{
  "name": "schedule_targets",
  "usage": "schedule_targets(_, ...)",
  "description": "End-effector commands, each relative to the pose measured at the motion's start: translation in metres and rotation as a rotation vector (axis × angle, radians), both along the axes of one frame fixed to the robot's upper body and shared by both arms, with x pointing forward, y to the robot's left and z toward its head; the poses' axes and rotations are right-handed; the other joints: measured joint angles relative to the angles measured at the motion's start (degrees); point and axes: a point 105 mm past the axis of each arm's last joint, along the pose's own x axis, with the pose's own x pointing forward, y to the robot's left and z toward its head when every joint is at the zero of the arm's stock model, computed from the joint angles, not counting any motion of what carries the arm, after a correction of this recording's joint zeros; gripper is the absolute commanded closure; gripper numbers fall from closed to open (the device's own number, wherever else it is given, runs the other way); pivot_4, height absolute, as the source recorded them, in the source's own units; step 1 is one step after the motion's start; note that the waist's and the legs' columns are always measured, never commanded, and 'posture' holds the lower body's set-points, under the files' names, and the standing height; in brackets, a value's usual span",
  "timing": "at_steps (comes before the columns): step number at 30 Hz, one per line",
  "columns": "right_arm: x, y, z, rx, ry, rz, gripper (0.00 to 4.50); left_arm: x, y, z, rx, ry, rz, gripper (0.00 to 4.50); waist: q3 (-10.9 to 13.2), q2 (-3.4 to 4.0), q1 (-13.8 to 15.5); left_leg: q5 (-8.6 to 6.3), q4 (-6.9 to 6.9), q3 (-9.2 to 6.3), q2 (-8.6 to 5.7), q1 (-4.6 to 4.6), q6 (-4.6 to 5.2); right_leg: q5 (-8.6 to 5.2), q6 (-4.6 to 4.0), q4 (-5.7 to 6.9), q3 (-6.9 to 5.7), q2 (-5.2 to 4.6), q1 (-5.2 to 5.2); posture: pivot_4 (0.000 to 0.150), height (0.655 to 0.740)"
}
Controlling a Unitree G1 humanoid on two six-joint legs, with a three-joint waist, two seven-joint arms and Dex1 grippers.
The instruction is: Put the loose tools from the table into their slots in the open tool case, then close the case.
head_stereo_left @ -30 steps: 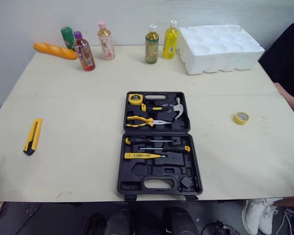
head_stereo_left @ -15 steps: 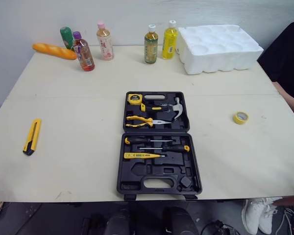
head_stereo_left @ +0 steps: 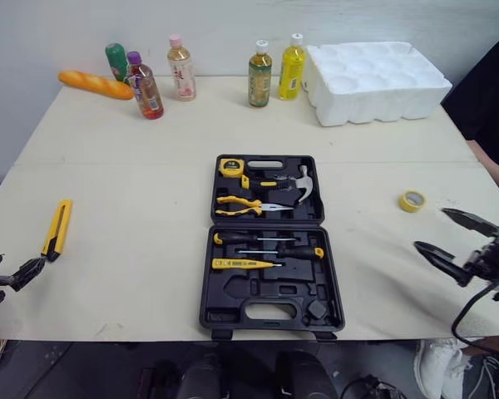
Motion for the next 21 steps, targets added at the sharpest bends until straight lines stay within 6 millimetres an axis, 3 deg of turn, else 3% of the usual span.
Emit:
schedule_targets(1,-0.002,0.036,0.017,0.010,-0.034,0.136,0.00,0.009,-0.007,0.017,-0.015,0.045,0.009,0.04,0.01,0.02,0.04,0.02,0.00,-0.01,0.00,-0.01,-0.02,0.00,0.00,0.02,0.01,0.00,-0.02,0.150,0.7400)
schedule_targets(5,-0.010,0.079,0.029,0.052,-0.042,0.295,0.00,0.024,-0.005,0.024,-0.047,0.069,0.047,0.04,0.01,0.02,0.21,0.02,-0.03,-0.01,-0.06,-0.12,-0.02,0.00,0.00,0.02,0.01,-0.02,-0.14,0.150,0.7400)
schedule_targets(10,-0.012,0.105,0.037,0.055,-0.091,0.372,0.00,0.045,-0.011,0.025,-0.033,0.095,0.032,0.04,0.08,-0.14,0.06,0.16,-0.01,0.02,-0.04,-0.19,0.28,0.00,0.00,-0.01,-0.03,0.05,-0.19,0.150,0.7400)
schedule_targets(12,-0.011,0.110,0.039,0.054,-0.097,0.380,0.00,0.047,-0.011,0.019,-0.022,0.181,0.047,0.04,0.13,-0.23,0.04,0.19,0.03,0.04,-0.05,-0.20,0.29,0.00,0.00,0.03,-0.01,0.05,-0.21,0.150,0.7400)
schedule_targets(16,-0.009,0.112,0.039,0.047,-0.099,0.375,0.00,0.056,-0.010,0.024,-0.041,0.176,0.049,0.04,0.15,-0.29,0.08,0.20,-0.01,0.04,-0.05,-0.20,0.26,0.00,0.00,0.06,-0.01,0.07,-0.24,0.150,0.7400)
schedule_targets(21,-0.008,0.118,0.039,0.046,-0.098,0.379,0.00,0.068,-0.011,0.015,-0.046,0.194,0.040,0.04,0.20,-0.38,0.06,0.20,0.01,0.06,-0.04,-0.25,0.27,0.00,0.00,0.19,-0.01,0.15,-0.25,0.150,0.7400)
